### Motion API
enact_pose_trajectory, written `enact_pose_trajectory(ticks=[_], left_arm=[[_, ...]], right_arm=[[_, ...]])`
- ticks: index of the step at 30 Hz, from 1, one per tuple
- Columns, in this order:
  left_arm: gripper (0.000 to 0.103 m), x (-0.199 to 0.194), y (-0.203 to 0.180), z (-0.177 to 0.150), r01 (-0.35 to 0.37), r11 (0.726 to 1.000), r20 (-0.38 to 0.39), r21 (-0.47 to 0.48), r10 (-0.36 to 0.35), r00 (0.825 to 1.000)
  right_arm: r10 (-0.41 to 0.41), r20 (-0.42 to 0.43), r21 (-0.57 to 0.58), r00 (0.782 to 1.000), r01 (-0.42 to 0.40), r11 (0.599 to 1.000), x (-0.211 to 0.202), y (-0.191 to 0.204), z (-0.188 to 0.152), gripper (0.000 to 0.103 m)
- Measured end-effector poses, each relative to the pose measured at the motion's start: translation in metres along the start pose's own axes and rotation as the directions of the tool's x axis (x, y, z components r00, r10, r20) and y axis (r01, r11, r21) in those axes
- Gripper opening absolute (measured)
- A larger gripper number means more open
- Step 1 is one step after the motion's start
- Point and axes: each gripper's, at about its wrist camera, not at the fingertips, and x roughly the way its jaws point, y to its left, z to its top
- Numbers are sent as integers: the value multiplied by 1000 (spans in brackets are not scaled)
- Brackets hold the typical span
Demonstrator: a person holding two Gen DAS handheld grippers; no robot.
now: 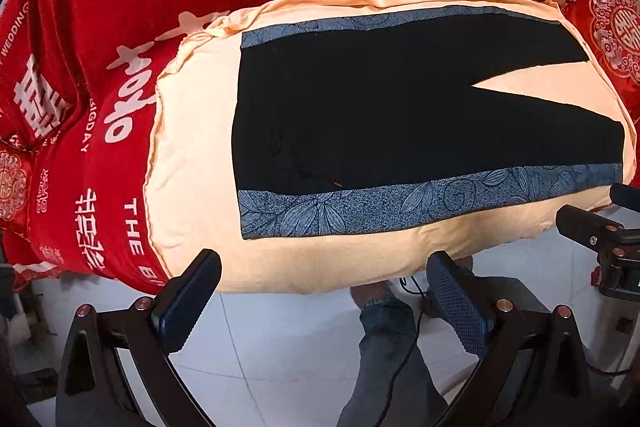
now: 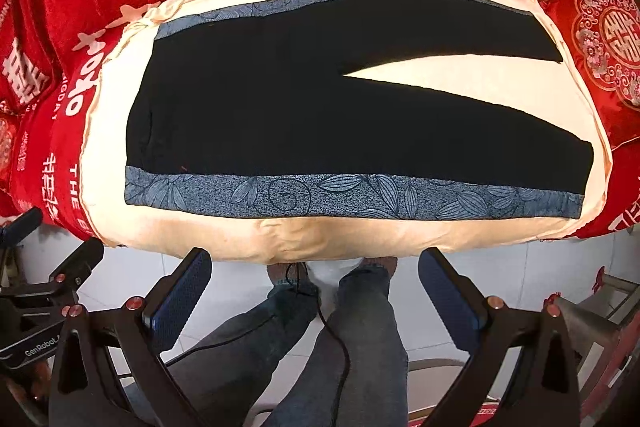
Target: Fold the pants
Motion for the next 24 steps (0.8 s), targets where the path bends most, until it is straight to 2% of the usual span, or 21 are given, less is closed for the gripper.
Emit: enact_pose_trajectory(ticks=[11,15,18,21,24], left_arm=[[103,23,7,2,48,998,-40,-50,-50,998],[103,43,9,3,72,994,-60,-82,-77,995],[103,63,17,4,92,987,-65,-130,-101,993],[103,87,28,3,121,974,-63,-191,-135,989],[103,113,40,-1,146,959,-45,-242,-161,986]], right_arm=[[-22,-39,-4,999,21,1000,18,5,1,103],[0,-65,5,998,1,1000,35,4,-1,103],[62,-82,30,995,-60,998,53,1,0,103],[175,-76,70,982,-170,983,74,-4,1,103],[342,-53,117,938,-334,935,99,-7,3,103]])
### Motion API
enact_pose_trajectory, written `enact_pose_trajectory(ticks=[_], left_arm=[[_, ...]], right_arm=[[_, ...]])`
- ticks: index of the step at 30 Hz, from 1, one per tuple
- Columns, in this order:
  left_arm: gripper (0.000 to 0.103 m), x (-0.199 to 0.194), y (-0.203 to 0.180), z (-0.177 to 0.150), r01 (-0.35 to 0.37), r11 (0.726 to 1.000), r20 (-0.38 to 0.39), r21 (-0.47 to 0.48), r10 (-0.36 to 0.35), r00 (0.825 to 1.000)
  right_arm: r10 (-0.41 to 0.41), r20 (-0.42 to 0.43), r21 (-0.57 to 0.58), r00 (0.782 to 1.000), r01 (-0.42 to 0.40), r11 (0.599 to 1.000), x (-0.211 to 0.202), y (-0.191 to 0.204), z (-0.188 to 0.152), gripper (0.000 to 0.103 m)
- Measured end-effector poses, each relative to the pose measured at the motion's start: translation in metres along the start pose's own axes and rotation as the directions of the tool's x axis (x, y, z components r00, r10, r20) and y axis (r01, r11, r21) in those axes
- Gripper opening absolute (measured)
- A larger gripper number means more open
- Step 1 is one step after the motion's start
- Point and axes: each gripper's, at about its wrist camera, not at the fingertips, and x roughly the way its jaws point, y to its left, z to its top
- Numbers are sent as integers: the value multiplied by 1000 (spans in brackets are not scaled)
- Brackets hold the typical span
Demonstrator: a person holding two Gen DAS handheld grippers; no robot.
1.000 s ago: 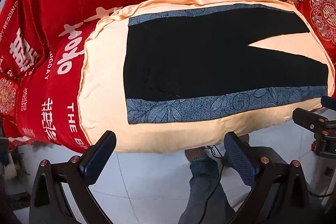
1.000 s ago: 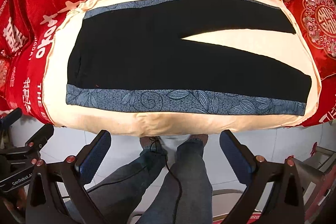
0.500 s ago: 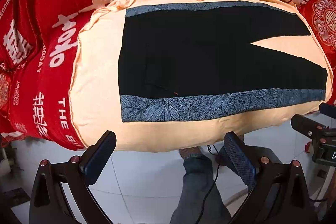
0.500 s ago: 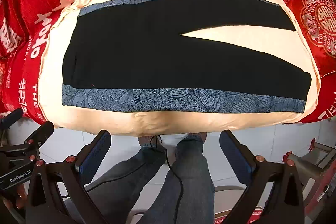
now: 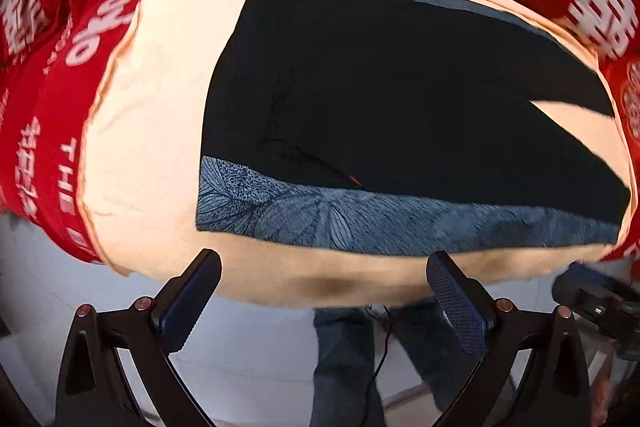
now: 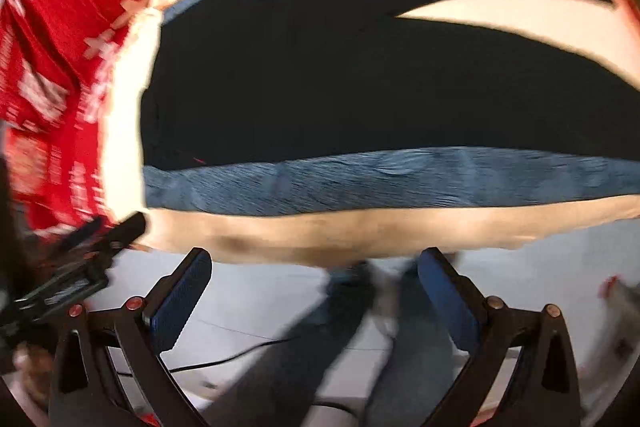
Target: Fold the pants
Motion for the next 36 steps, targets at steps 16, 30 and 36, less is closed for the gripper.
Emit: enact_pose_trajectory(ticks=[16,30,36], left_arm=[[103,73,62,-28,342,919,39,-196,-341,939],[103,71,50,-5,552,770,148,-321,-535,832],[76,72,58,13,531,756,206,-383,-490,847]], right_arm=[[525,27,170,850,-522,836,142,-42,-11,64],[699,184,93,691,-720,688,70,-17,23,64],[681,150,79,716,-696,714,71,-21,22,64]])
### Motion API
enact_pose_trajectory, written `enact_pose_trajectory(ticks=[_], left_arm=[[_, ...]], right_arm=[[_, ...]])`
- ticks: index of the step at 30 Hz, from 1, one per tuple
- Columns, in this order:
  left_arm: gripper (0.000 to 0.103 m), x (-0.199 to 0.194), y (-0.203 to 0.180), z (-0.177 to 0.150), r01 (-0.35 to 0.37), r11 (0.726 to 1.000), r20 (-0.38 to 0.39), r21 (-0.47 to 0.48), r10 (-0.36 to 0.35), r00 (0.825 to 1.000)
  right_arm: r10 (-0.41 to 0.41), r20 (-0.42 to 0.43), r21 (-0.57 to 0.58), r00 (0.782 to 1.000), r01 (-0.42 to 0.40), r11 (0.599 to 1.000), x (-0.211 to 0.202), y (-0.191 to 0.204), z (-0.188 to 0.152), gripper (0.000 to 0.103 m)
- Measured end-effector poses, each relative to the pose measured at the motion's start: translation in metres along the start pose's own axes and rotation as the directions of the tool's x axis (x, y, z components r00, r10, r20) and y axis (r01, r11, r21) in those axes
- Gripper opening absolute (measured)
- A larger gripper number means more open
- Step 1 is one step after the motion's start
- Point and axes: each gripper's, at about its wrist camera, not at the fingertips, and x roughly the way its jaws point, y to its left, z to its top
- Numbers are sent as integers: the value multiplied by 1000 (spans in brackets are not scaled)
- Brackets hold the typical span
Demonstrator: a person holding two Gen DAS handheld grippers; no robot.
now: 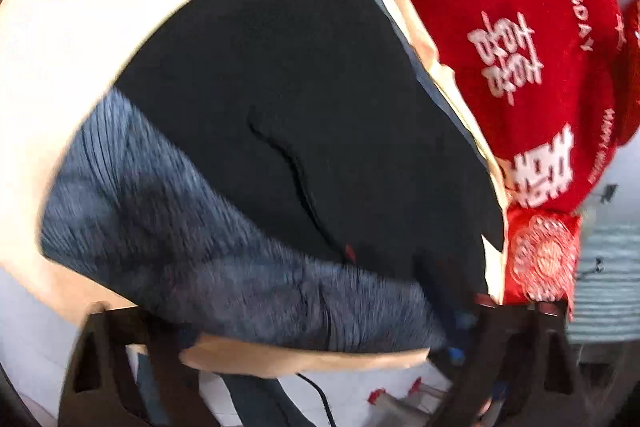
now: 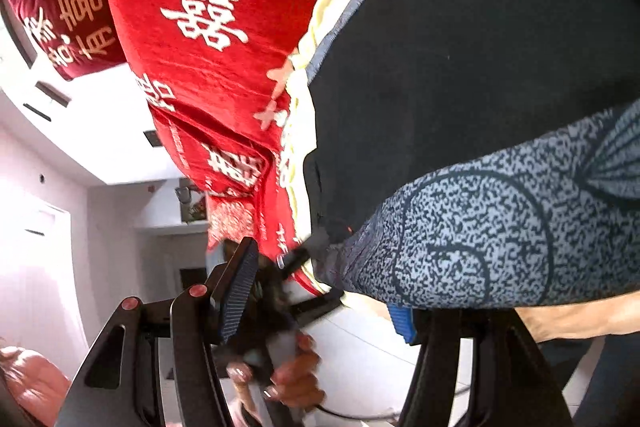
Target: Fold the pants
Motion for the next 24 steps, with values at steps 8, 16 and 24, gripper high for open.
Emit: enact_pose_trajectory(ticks=[8,16,24], left_arm=[[36,-4,-8,12,-69,994,-41,81,72,997],[31,-22,-35,22,-108,978,-52,180,119,992],[31,-42,-92,55,-158,947,19,281,159,987]], right_arm=[[5,108,212,994,-28,977,-30,-78,-8,57],[61,225,323,972,-134,937,-74,-71,-18,12],[-156,59,-37,986,158,987,-85,30,69,11]])
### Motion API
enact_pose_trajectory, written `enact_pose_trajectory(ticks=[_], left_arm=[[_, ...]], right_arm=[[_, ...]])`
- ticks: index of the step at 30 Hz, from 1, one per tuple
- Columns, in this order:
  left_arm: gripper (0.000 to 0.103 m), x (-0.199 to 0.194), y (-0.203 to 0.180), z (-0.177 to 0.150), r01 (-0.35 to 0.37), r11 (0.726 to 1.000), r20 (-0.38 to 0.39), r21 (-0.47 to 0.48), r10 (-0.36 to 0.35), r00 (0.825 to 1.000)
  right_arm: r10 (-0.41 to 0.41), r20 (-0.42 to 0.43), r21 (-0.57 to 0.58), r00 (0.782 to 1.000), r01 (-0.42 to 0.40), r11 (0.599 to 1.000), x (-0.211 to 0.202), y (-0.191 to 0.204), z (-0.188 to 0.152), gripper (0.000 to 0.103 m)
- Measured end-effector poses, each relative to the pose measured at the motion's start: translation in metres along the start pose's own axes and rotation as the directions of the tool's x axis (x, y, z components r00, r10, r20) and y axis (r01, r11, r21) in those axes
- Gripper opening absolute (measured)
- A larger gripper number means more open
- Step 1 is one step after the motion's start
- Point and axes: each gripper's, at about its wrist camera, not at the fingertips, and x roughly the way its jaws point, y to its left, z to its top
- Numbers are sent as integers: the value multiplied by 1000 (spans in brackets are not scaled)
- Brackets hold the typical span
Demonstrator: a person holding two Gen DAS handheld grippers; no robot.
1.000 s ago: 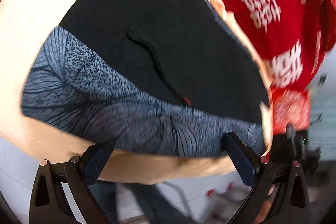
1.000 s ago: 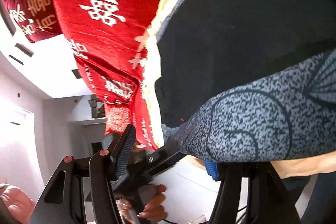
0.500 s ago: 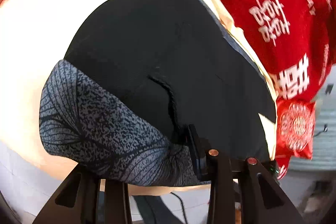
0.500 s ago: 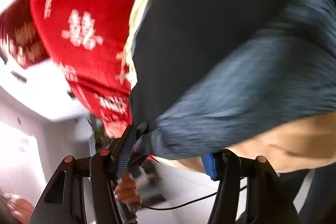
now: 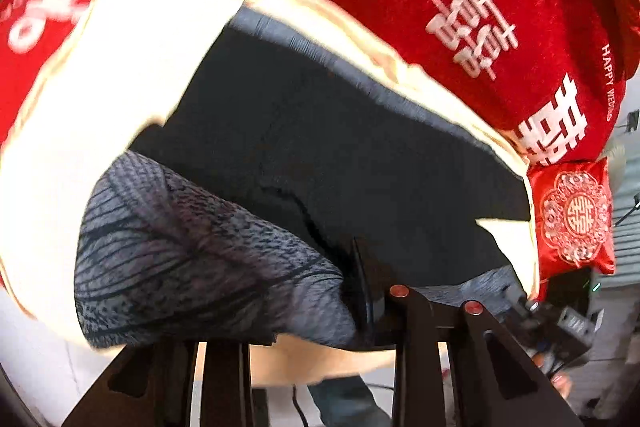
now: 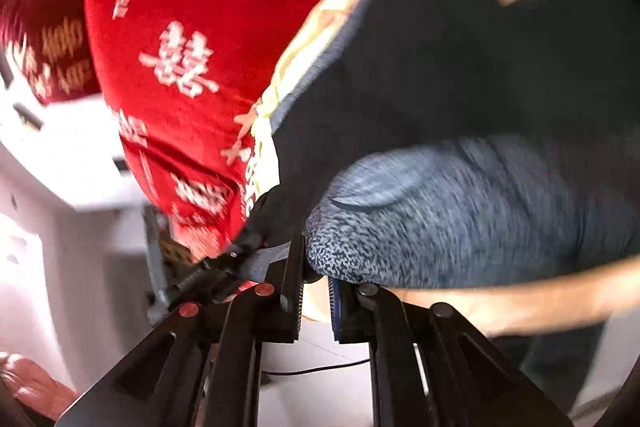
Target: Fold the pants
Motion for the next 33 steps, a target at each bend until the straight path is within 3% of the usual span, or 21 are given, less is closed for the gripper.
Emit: enact_pose_trajectory(ticks=[3,7,11,14,17,19,20,21,22,23,24,26,27,29,31,33], left_arm=[[31,1,-16,37,-10,1000,42,4,9,999],[31,35,-31,91,-81,996,78,39,78,994],[31,81,-23,136,-140,990,96,-7,140,986],[34,111,-12,158,-184,982,78,-49,187,979],[37,124,-4,167,-188,976,58,-113,196,979],[53,111,-7,165,-179,977,68,-114,187,980],[61,103,-9,163,-189,976,81,-108,198,977],[78,89,-12,160,-225,969,105,-101,236,966],[85,75,-14,156,-251,963,133,-97,263,956],[85,67,-16,153,-259,961,147,-93,271,951],[85,59,-18,151,-269,959,147,-86,279,949],[85,60,-23,148,-308,949,122,-62,314,942],[85,65,-24,147,-327,944,108,-41,330,938],[85,84,-29,150,-364,931,81,-12,364,928],[85,108,-33,151,-373,928,73,1,372,925],[85,133,-34,152,-423,906,65,6,422,904]], right_arm=[[-33,-51,-84,998,29,996,10,22,62,11],[-149,-146,-167,978,124,978,44,35,146,11],[-233,-232,-196,944,189,962,92,6,201,11],[-244,-247,-174,938,205,963,118,-16,230,12],[-247,-266,-120,932,222,968,131,-36,246,12],[-263,-277,-136,924,233,963,132,-32,246,15],[-272,-276,-160,922,235,959,130,-26,245,22],[-280,-270,-193,921,233,953,125,-15,241,38],[-286,-258,-219,923,232,948,119,-5,239,51],[-285,-242,-240,927,228,944,113,5,235,72],[-281,-223,-261,933,221,940,107,15,232,74],[-278,-217,-329,936,199,923,99,36,220,72],[-279,-227,-351,933,189,917,101,42,215,63],[-329,-260,-413,908,204,888,122,52,205,45],[-424,-254,-474,869,270,838,149,45,206,43],[-483,-219,-507,848,324,799,164,35,212,43]])
